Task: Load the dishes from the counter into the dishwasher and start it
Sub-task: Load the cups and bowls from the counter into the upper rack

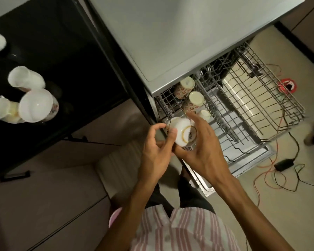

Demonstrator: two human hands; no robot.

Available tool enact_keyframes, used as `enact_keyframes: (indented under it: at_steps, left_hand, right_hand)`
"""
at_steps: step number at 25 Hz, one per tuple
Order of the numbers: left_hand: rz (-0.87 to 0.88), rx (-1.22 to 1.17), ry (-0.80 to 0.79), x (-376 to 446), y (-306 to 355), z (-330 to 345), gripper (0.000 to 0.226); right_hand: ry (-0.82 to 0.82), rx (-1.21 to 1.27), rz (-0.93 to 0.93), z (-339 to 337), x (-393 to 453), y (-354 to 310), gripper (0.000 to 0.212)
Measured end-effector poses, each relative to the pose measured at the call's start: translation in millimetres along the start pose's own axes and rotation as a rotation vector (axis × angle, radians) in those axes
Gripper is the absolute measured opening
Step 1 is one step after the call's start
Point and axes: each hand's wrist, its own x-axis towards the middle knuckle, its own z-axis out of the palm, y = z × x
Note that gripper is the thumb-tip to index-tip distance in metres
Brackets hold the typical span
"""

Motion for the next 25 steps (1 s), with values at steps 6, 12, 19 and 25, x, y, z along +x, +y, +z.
enact_keyframes:
  at_steps: [6,12,19,25]
  left_hand:
    - [0.007,0.275,-0.134,14.8,-43.8,48.6,0.048]
    - [0.001,0.441,-0.271,57.1,-60.5,112.8,0.043]
    - [-0.036,0.402,-0.239,118.3,-110.3,176.1,0.054]
    - [-0.086,0.339,-0.203,153.0,-135.6,192.3,0.032]
  right_hand:
    - [-0.065,-0.017,0.11,-8.0,-21.2,71.8,0.076]
    - [-0.041,-0.101,0.168,-19.2,-8.9,153.2,0.079]
    - [-0.052,-0.143,0.194,-6.9,38.4,236.9,0.081]
    - [-0.143,-0.188,0.154,18.3,55.6,282.3,0.081]
